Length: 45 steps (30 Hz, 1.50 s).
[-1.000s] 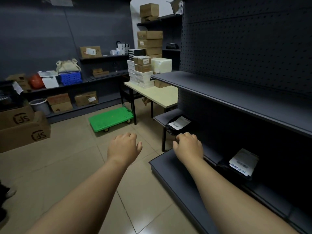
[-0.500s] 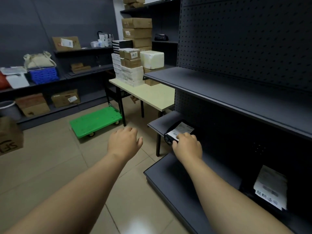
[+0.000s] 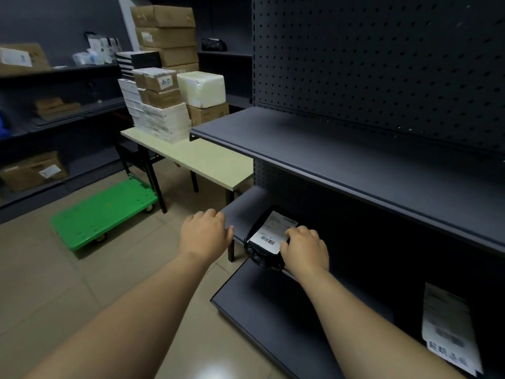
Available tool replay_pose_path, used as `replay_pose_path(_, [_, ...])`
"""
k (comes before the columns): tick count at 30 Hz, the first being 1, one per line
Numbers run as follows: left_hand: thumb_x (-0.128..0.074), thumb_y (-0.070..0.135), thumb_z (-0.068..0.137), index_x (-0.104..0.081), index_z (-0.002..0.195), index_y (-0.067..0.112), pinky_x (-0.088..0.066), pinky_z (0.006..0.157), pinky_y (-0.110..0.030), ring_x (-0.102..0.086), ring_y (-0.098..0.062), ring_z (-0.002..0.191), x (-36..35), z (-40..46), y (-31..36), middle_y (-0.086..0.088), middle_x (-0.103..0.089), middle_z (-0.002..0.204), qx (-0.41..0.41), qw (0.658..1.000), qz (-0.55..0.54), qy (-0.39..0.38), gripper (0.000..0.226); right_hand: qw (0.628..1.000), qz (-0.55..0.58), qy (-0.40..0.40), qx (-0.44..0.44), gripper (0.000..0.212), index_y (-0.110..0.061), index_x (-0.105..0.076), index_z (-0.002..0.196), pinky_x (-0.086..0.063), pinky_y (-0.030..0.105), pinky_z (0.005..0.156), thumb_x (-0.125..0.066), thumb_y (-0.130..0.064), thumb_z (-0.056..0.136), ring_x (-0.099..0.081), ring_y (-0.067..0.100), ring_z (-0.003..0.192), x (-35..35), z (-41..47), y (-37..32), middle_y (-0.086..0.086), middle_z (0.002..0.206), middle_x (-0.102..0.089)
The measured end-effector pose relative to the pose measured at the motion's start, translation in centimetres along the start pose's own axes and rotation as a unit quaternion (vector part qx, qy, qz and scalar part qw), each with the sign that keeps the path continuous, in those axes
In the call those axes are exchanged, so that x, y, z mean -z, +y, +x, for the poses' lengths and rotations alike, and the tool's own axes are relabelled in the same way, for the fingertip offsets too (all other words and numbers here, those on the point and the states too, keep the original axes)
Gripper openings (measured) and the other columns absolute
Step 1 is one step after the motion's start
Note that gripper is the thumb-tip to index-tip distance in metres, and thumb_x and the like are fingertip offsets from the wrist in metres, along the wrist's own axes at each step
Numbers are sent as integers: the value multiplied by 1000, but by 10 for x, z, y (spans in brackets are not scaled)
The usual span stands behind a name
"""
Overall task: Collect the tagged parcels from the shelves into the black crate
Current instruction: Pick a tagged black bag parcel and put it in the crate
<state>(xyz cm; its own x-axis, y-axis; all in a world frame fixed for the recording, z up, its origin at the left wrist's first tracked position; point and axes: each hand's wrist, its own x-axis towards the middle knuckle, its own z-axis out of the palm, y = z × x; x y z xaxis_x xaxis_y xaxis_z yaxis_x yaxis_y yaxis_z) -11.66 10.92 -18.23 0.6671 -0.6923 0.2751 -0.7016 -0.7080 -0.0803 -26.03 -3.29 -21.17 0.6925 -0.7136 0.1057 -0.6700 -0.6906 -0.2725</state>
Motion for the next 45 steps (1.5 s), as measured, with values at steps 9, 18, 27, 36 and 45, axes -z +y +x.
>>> replay_pose_path(9, [-41,44,93,-59,105,17,-42,77,-34,-59,-25,98,-34,45,11,-3,-63,105,-77,996,-35,-21,35,996,9,15,-87,35,-17,-56,124,-42,35,92,-44,-33,95,-49,22,114,-19,14,13,2,125,-56])
replay_pose_path(18, [-43,41,93,-60,105,14,-42,70,-33,-61,-27,92,-72,91,0,-5,-65,102,-160,980,-109,-45,34,979,37,26,-199,35,-17,-56,124,-43,35,89,-45,-33,95,-49,23,114,-46,27,-8,3,125,-57])
replay_pose_path(27, [-45,39,94,-59,112,12,-48,69,-34,-60,-28,96,-129,125,-10,-8,-65,106,-146,954,-225,-131,36,938,125,36,-320,34,-16,-58,124,-46,36,85,-48,-30,94,-48,24,114,-87,49,-30,5,123,-57])
replay_pose_path(36, [-44,36,97,-54,128,6,-42,88,-32,-53,-32,117,-187,148,9,-14,-59,127,-14,879,-380,-288,45,842,289,28,-454,45,-8,-49,133,-43,28,86,-51,-29,93,-54,29,118,-128,80,-11,13,133,-55])
replay_pose_path(45, [-43,32,97,-58,118,2,-37,77,-29,-52,-27,94,-217,152,38,-16,-60,119,86,788,-490,-361,40,732,464,19,-498,45,-2,-49,132,-42,31,86,-51,-28,96,-54,27,105,-153,94,7,15,130,-55])
